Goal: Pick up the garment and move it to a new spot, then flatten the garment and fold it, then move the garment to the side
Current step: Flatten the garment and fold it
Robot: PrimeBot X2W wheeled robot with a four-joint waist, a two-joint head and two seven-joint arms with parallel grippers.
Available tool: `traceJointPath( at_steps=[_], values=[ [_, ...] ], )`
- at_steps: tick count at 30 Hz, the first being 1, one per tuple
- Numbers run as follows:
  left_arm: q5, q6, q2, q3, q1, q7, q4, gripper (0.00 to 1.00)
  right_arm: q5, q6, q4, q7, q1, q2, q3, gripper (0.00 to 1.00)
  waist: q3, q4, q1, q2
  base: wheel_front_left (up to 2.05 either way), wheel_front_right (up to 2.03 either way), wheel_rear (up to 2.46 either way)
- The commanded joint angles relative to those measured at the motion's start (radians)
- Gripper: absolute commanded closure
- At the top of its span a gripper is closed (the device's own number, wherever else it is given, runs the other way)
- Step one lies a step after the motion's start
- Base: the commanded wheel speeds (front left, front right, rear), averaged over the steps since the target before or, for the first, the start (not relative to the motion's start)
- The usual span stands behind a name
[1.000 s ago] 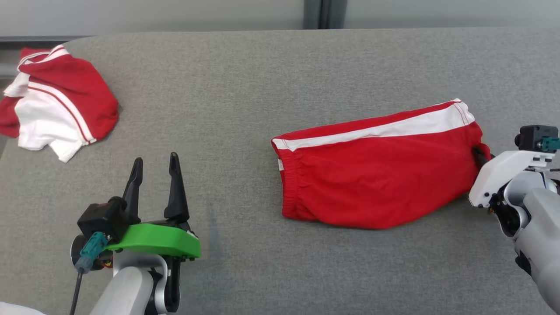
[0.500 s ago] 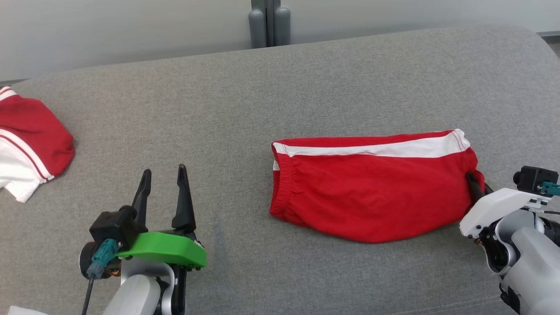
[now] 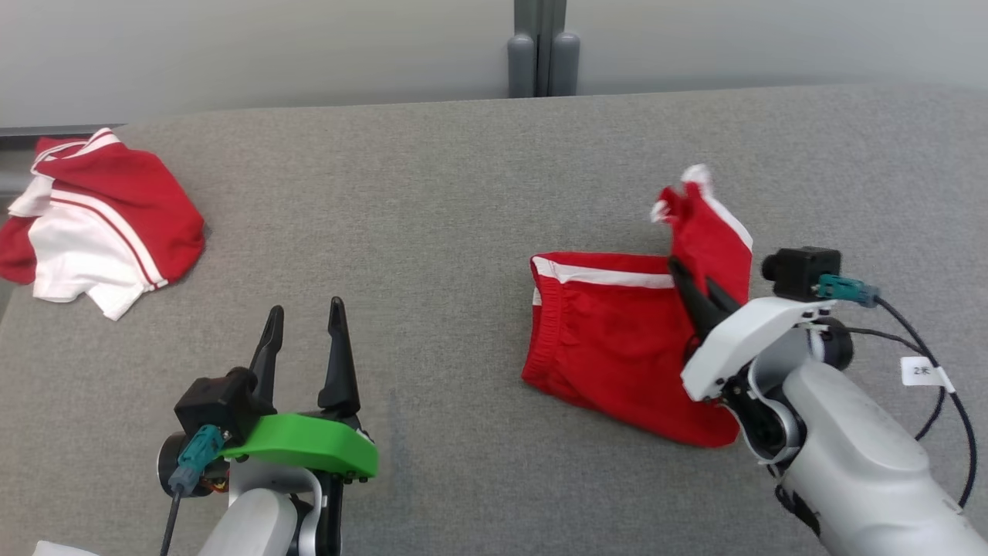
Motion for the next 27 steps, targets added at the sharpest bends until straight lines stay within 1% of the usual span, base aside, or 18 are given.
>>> traceJointPath(
  at_steps=[1, 3, 7, 15, 16, 17, 18, 19, 22, 27],
  values=[
    [0.003, -0.004, -0.003, 0.001, 0.015, 0.0, 0.001, 0.0, -0.01, -0.001, -0.023, 0.023, 0.0, 0.013, 0.017, 1.0, -0.011, 0.035, 0.0, 0.0, 0.0, 0.0, 0.0],
    [0.005, -0.007, -0.006, 0.002, 0.013, 0.0, 0.001, 0.0, -0.014, -0.001, -0.053, 0.062, 0.009, 0.034, 0.044, 1.0, -0.011, 0.051, 0.0, 0.0, 0.0, 0.0, 0.0],
    [0.01, -0.011, -0.013, 0.008, 0.01, -0.001, 0.002, 0.0, -0.043, -0.001, -0.069, 0.118, 0.025, 0.055, 0.092, 1.0, -0.009, 0.077, 0.0, 0.0, 0.0, 0.0, 0.0],
    [0.02, -0.017, -0.023, 0.026, 0.019, -0.001, 0.004, 0.0, -0.07, -0.001, -0.076, 0.153, 0.038, 0.072, 0.118, 1.0, -0.007, 0.084, 0.0, 0.0, 0.0, 0.0, 0.0],
    [0.021, -0.018, -0.025, 0.027, 0.02, -0.001, 0.004, 0.0, -0.074, -0.001, -0.076, 0.155, 0.039, 0.074, 0.121, 0.98, -0.006, 0.082, 0.0, 0.0, 0.0, 0.0, 0.0],
    [0.023, -0.019, -0.028, 0.027, 0.02, -0.001, 0.006, 0.0, -0.075, -0.001, -0.078, 0.158, 0.042, 0.076, 0.125, 0.6, -0.006, 0.08, 0.0, 0.0, 0.0, 0.0, 0.0],
    [0.025, -0.021, -0.031, 0.027, 0.02, -0.001, 0.006, 0.0, -0.077, -0.001, -0.08, 0.156, 0.043, 0.077, 0.129, 0.43, -0.006, 0.078, 0.0, 0.0, 0.0, 0.0, 0.0],
    [0.026, -0.023, -0.033, 0.027, 0.019, -0.001, 0.007, 0.0, -0.077, -0.001, -0.085, 0.156, 0.046, 0.078, 0.133, 0.0, -0.006, 0.075, 0.0, 0.0, 0.0, 0.0, 0.0],
    [0.029, -0.027, -0.039, 0.028, 0.02, -0.001, 0.01, 0.0, -0.076, -0.001, -0.106, 0.154, 0.052, 0.077, 0.145, 0.0, -0.009, 0.065, 0.0, 0.0, 0.0, 0.0, 0.0],
    [0.033, -0.037, -0.05, 0.02, 0.026, -0.001, 0.019, 0.0, -0.068, -0.001, -0.177, 0.132, 0.081, 0.058, 0.148, 0.0, -0.02, 0.048, 0.0, 0.0, 0.0, 0.0, 0.0]
  ],
)
